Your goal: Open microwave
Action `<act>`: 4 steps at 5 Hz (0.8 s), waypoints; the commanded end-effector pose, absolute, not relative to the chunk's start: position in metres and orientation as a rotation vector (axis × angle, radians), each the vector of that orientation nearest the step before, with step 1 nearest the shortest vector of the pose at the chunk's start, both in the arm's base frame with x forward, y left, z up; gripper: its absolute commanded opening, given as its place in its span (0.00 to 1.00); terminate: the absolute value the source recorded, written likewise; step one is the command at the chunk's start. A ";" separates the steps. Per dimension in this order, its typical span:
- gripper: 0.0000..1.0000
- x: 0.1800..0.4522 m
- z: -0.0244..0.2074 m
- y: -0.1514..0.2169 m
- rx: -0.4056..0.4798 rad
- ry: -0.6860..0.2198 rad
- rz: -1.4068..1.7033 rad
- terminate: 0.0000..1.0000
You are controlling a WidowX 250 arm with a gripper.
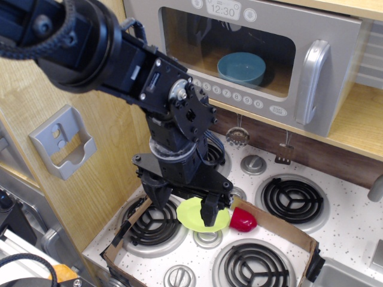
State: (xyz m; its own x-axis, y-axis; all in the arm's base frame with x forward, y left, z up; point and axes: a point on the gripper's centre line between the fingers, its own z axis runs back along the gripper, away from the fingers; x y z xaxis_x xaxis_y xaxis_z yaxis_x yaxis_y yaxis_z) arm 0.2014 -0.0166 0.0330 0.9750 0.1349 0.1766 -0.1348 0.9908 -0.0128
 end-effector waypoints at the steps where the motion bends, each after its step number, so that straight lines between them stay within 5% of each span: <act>1: 1.00 0.201 0.033 -0.017 -0.001 -0.178 0.136 0.00; 4: 1.00 0.245 0.084 -0.073 -0.024 -0.295 0.116 0.00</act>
State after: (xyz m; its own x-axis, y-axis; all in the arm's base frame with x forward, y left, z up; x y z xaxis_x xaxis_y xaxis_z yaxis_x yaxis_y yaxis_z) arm 0.2427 -0.0713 0.0771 0.9587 0.1146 0.2604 -0.1117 0.9934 -0.0258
